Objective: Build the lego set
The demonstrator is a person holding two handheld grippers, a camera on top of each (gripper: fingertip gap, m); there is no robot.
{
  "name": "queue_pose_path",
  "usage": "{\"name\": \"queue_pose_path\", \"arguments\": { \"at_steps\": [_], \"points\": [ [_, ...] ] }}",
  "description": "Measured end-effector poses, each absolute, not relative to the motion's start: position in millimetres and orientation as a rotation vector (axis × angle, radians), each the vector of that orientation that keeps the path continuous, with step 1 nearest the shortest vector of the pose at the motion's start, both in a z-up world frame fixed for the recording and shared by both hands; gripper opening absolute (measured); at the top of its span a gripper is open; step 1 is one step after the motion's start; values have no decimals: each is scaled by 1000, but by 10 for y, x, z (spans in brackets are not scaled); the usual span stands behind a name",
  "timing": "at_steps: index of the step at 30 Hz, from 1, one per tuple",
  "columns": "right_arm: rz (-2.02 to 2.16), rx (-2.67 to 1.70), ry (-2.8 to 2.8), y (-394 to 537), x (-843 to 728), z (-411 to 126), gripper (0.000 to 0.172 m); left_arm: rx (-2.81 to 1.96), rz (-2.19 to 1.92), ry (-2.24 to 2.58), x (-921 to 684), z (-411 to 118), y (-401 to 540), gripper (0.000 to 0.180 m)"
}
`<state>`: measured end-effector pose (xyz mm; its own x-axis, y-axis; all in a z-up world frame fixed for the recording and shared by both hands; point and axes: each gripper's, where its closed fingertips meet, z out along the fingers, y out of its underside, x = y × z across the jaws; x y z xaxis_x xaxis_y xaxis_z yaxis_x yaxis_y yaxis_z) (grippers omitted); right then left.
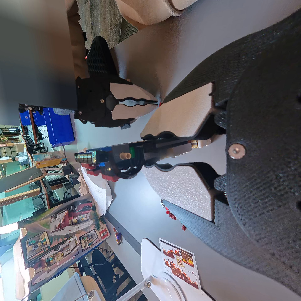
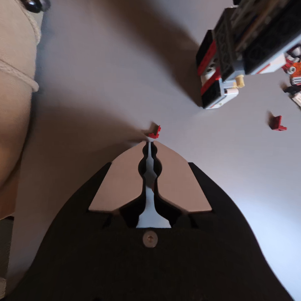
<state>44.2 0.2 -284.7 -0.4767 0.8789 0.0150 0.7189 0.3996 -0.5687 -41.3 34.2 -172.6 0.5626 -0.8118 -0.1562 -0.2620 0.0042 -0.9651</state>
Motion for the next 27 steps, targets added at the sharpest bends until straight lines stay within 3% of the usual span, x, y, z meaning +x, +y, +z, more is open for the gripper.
{"name": "queue_pose_path", "arguments": {
  "at_steps": [3, 22, 27],
  "points": [
    [749, -1367, -2360, -65, 434, -2809, 13, -1552, -556, 942, -412, -1726, 341, 27],
    [800, -1313, -2420, -160, 421, -2767, 14, -1549, -560, 946, -413, -1729, 331, 27],
    [847, -1206, -2496, -201, 350, -2771, 27, -1548, -557, 949, -406, -1729, 326, 26]
  ]
}}
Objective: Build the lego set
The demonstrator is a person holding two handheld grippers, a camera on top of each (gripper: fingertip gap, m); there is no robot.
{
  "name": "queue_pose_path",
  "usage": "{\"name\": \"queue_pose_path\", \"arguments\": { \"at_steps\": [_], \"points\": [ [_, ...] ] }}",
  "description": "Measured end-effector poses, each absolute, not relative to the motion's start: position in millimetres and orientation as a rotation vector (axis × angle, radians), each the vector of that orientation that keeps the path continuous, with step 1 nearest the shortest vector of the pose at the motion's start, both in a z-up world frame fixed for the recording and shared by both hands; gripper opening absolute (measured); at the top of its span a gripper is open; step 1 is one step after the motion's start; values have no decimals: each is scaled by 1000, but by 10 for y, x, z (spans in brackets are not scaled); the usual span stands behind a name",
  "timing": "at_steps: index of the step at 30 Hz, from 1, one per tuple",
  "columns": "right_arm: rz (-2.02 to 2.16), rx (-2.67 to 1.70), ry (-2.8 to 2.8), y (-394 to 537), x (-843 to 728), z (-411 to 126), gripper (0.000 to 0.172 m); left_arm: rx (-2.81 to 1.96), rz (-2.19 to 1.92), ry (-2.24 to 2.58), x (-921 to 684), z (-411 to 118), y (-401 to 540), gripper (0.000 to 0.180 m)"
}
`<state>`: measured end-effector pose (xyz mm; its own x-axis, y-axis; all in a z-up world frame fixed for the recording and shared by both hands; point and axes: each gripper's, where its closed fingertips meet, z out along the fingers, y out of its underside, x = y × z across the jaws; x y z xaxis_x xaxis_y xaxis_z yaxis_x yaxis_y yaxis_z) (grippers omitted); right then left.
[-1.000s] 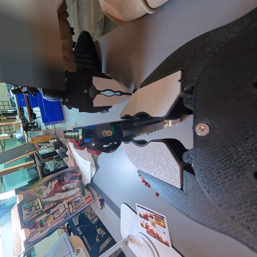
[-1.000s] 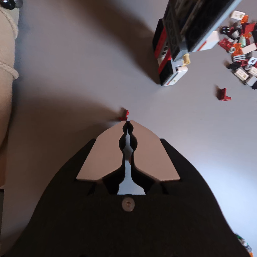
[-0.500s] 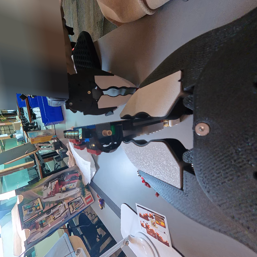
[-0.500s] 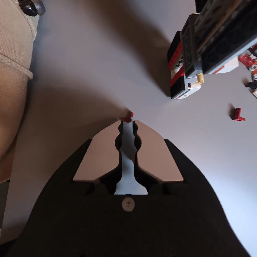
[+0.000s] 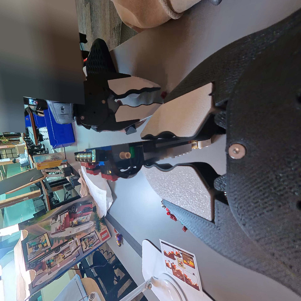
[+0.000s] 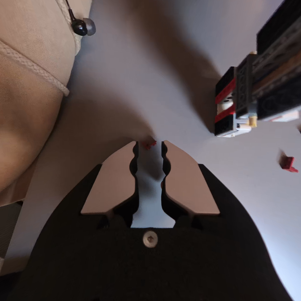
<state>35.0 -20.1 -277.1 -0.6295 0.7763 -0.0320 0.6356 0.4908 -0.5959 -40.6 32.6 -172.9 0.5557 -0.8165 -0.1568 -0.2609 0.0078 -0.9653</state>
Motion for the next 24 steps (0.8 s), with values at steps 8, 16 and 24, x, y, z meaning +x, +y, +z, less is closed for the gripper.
{"name": "queue_pose_path", "arguments": {
  "at_steps": [8, 16, 24],
  "points": [
    [750, -1164, -2605, -210, 403, -2871, 23, -1547, -559, 945, -409, -1728, 327, 27],
    [770, -1287, -2493, -170, 552, -2797, 19, -1547, -571, 939, -422, -1729, 342, 26],
    [766, -1249, -2518, -185, 496, -2869, 16, -1549, -563, 940, -413, -1730, 339, 27]
  ]
}}
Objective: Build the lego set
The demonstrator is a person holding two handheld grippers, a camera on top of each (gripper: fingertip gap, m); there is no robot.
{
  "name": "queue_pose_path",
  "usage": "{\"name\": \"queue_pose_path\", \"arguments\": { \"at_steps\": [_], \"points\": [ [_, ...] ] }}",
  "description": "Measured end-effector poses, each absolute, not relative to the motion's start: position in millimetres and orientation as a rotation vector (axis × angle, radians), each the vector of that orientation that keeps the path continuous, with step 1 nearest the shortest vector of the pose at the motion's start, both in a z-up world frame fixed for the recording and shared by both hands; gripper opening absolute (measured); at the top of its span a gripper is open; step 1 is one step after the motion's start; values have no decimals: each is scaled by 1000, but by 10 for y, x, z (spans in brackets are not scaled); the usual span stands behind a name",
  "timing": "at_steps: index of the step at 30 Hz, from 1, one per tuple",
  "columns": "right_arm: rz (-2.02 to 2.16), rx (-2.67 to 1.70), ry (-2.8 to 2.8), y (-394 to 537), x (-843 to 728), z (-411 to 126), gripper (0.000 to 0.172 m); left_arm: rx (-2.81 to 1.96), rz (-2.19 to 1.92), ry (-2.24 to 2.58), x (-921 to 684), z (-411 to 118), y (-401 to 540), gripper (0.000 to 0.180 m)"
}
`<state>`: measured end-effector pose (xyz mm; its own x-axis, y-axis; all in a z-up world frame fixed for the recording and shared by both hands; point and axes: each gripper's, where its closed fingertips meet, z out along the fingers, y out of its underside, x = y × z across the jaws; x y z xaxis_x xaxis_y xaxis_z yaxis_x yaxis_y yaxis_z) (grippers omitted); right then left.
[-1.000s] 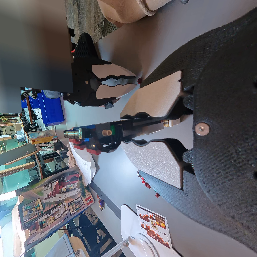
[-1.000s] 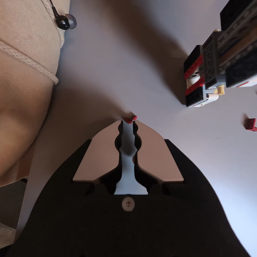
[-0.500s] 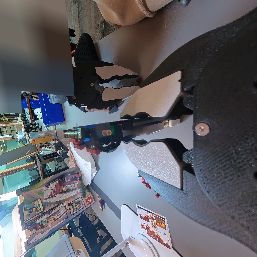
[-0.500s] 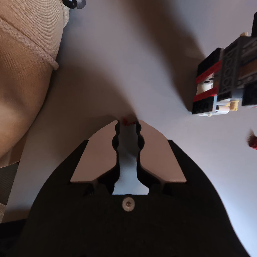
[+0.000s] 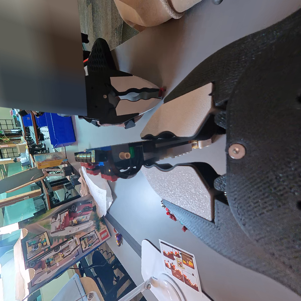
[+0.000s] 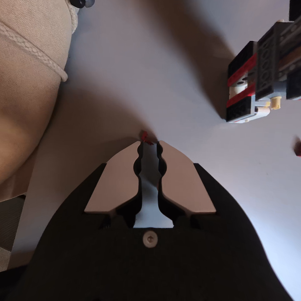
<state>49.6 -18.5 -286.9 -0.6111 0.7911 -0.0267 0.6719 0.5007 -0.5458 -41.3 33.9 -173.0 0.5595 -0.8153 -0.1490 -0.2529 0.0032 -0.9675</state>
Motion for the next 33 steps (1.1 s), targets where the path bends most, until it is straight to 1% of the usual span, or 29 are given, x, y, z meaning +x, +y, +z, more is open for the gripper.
{"name": "queue_pose_path", "arguments": {
  "at_steps": [2, 4, 10, 20, 33],
  "points": [
    [745, -1235, -2545, -198, 493, -2882, 13, -1549, -563, 939, -412, -1730, 339, 26],
    [734, -1215, -2556, -210, 487, -2887, 6, -1550, -564, 939, -413, -1730, 339, 26],
    [655, -1177, -2546, -161, 483, -2865, 3, -1551, -604, 940, -407, -1727, 325, 25],
    [206, -946, -2525, 109, 491, -2885, 4, -1522, -697, 1007, -399, -1720, 210, 24],
    [111, -875, -2477, 179, 461, -2853, 3, -1491, -861, 1079, -435, -1711, 25, 24]
  ]
}}
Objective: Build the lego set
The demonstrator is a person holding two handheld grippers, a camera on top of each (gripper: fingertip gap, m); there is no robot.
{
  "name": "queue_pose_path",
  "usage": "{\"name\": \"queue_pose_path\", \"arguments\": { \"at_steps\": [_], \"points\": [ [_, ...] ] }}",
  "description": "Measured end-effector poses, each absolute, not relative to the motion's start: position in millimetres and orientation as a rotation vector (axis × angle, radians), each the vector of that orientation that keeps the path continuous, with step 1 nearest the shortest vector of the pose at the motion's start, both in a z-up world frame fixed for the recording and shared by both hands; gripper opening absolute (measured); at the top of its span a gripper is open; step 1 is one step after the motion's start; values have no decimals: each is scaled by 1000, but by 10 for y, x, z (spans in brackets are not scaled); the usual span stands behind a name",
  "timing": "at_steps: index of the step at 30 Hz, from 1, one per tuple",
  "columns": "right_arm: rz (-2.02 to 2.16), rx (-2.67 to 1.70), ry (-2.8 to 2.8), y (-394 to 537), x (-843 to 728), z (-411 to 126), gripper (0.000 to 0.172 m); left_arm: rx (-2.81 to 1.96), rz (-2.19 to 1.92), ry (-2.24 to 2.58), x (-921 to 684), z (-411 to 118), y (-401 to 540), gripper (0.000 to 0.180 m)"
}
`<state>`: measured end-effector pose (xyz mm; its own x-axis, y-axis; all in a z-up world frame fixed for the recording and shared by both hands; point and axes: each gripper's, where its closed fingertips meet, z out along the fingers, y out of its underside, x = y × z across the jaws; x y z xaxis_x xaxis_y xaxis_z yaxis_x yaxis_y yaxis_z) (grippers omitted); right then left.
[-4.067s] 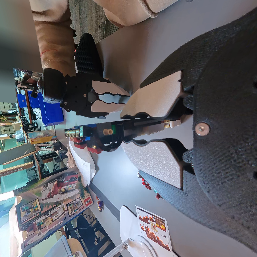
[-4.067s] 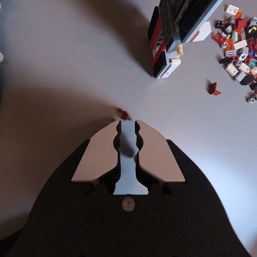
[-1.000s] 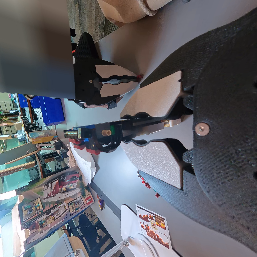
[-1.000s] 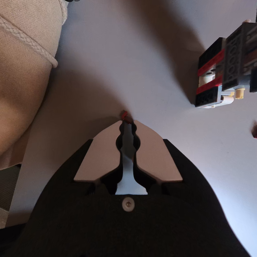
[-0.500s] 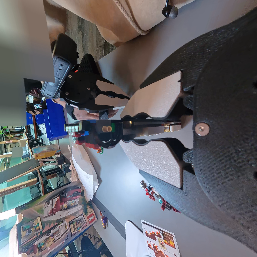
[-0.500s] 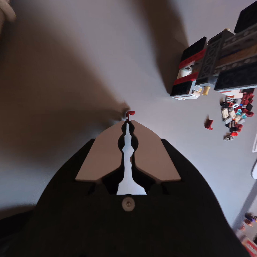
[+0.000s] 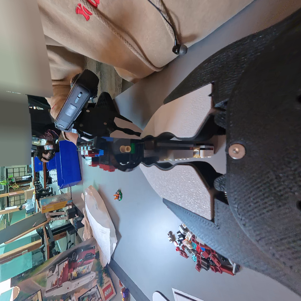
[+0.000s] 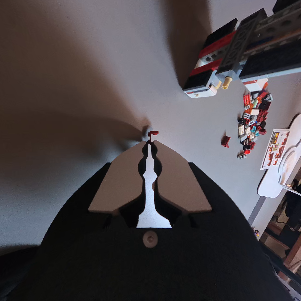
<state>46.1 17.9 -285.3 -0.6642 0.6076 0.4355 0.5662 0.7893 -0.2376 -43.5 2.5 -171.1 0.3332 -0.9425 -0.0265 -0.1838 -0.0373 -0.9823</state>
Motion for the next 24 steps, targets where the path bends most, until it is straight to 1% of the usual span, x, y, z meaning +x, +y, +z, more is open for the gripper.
{"name": "queue_pose_path", "arguments": {
  "at_steps": [5, 11, 19, 21, 24],
  "points": [
    [131, -851, -2442, 160, 412, -2839, 3, -1449, -943, 1122, -434, -1704, -91, 24],
    [233, -861, -2399, 151, 373, -2821, 4, -1423, -932, 1105, -422, -1664, -75, 25],
    [591, -979, -2261, 112, 294, -2596, 3, -1411, -868, 1041, -399, -1408, -20, 38],
    [664, -988, -2229, 114, 275, -2516, 3, -1404, -851, 1030, -377, -1314, -6, 37],
    [766, -992, -2180, 131, 247, -2354, 3, -1420, -796, 1046, -350, -1287, 12, 31]
  ]
}}
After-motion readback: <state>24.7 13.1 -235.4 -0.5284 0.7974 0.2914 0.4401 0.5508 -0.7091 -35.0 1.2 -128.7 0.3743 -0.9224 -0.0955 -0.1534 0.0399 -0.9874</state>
